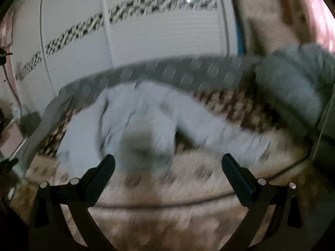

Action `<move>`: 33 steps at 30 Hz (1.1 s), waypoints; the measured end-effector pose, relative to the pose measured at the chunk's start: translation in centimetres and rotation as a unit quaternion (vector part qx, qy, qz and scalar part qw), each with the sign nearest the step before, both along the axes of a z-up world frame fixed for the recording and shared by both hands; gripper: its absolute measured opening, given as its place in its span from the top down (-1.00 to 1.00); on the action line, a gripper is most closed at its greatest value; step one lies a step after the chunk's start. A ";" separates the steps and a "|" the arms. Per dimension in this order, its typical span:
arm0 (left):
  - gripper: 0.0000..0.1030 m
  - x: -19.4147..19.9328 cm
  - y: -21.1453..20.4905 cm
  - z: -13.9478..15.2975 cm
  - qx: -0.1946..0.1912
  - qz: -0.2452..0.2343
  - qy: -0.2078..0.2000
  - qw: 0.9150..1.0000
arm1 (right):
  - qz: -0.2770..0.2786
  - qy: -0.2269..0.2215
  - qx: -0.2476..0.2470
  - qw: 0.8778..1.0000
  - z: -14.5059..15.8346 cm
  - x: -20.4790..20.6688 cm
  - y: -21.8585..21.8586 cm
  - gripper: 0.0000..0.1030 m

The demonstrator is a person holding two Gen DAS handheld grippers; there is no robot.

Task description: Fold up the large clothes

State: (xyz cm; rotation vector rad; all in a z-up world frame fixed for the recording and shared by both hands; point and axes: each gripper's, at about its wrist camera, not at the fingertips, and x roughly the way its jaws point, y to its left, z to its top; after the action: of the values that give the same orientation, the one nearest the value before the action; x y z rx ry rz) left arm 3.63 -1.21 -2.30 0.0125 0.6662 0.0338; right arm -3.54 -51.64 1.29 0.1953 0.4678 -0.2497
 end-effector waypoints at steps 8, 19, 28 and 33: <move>-0.94 3.8 -9.9 -2.2 0.057 -0.079 0.049 0.994 | -0.032 -0.019 -0.033 0.999 2.9 7.0 -3.0 -0.97; -0.94 10.4 -18.7 -7.0 0.045 -0.079 0.117 0.989 | -0.077 0.013 -0.003 0.997 -1.7 13.2 -7.6 -0.97; -0.72 16.8 -18.6 -11.8 0.015 -0.063 0.136 0.989 | -0.128 0.106 0.042 0.985 -8.3 15.0 -13.8 -0.97; 0.38 17.4 -18.5 -11.3 0.017 -0.090 0.112 0.989 | -0.122 0.114 0.036 0.985 -8.9 15.6 -14.0 -0.97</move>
State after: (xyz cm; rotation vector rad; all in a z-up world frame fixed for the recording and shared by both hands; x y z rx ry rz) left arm 21.03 -19.75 -13.59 0.1105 0.8871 -0.1318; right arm 12.05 -65.66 -7.64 0.2978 0.6817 -0.4995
